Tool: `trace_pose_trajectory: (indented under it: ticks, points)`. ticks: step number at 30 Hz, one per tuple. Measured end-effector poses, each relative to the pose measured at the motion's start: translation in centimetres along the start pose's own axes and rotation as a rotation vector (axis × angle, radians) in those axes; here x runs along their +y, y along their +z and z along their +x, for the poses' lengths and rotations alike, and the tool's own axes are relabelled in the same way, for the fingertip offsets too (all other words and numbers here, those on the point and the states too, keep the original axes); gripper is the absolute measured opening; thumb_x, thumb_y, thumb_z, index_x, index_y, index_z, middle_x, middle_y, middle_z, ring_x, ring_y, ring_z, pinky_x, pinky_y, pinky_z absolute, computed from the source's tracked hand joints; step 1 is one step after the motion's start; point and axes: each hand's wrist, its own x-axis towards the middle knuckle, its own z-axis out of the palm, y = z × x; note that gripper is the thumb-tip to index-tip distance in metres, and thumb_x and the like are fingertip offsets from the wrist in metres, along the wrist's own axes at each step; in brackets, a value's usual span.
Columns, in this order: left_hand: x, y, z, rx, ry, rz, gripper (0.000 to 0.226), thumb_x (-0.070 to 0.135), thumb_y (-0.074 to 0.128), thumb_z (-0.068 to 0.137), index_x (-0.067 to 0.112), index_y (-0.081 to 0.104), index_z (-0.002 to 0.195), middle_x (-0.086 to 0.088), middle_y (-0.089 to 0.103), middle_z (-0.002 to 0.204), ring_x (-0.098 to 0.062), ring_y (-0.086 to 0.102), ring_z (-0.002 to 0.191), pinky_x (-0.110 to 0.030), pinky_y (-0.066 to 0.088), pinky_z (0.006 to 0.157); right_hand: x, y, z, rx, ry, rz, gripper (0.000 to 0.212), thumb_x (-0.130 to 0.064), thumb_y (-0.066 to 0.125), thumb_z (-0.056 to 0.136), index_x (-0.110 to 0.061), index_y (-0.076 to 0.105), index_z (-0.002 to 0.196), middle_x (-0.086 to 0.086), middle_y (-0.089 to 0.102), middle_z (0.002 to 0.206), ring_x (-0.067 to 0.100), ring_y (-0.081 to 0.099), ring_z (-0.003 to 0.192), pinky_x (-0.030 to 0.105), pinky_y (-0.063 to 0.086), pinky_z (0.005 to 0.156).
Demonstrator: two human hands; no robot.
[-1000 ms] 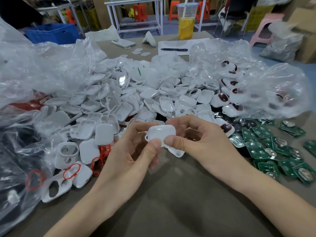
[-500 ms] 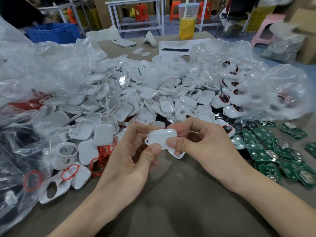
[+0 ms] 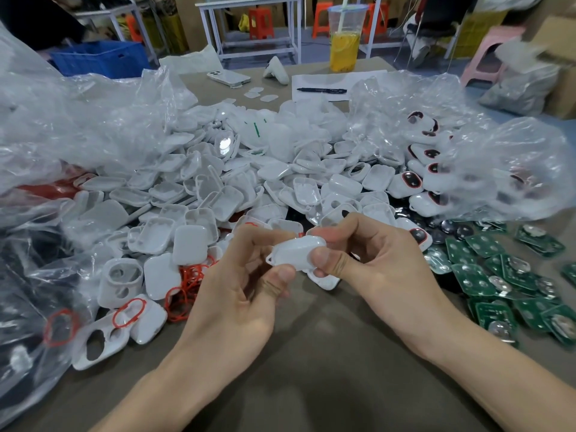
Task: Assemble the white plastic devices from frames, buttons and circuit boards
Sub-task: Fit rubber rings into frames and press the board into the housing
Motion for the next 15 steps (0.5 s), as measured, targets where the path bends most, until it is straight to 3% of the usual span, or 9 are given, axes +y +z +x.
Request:
trace_pose_trajectory:
  ticks: [3,5,8,10,15]
  points:
    - [-0.15,-0.01,-0.03,0.003,0.035,0.036,0.033,0.025,0.062,0.092,0.056,0.055,0.100,0.021,0.071,0.091,-0.002,0.068,0.071,-0.010,0.051,0.064,-0.08,0.24,-0.05,-0.010,0.016,0.059,0.012,-0.026,0.076,0.072,-0.037,0.072,0.075,-0.006,0.075,0.093,0.012,0.070,0.087,0.050,0.057,0.092]
    - [-0.36,-0.07,-0.06,0.005,0.043,0.068,0.025,0.037,0.058,0.090,0.058,0.055,0.104,0.019,0.072,0.090,-0.005,0.068,0.070,-0.015,0.053,0.063,-0.06,0.34,-0.10,-0.023,0.013,0.063,0.014,-0.025,0.074,0.074,-0.039,0.071,0.075,-0.010,0.076,0.093,0.013,0.071,0.086,0.051,0.056,0.094]
    - [-0.73,-0.19,-0.07,0.022,0.044,0.125,0.026,0.042,0.055,0.089,0.059,0.054,0.107,0.017,0.070,0.087,-0.009,0.068,0.069,-0.034,0.058,0.063,0.05,0.42,-0.15,-0.037,-0.002,0.086,0.015,-0.023,0.073,0.075,-0.038,0.070,0.075,-0.008,0.075,0.090,0.016,0.073,0.081,0.043,0.059,0.088]
    - [-0.72,-0.16,0.01,0.026,0.044,0.136,0.026,0.040,0.055,0.089,0.059,0.054,0.108,0.018,0.070,0.085,-0.009,0.068,0.070,-0.038,0.058,0.062,0.14,0.45,-0.12,-0.031,-0.012,0.098,0.015,-0.022,0.072,0.075,-0.037,0.070,0.074,-0.006,0.075,0.091,0.018,0.073,0.083,0.034,0.061,0.081]
    - [-0.78,0.06,0.13,0.032,0.041,0.081,0.037,0.018,0.060,0.092,0.053,0.058,0.103,0.021,0.070,0.085,-0.004,0.067,0.069,-0.013,0.052,0.064,0.40,0.69,-0.15,0.024,-0.027,0.069,0.013,-0.023,0.072,0.075,-0.035,0.069,0.076,0.004,0.075,0.094,0.029,0.071,0.093,0.054,0.055,0.093]
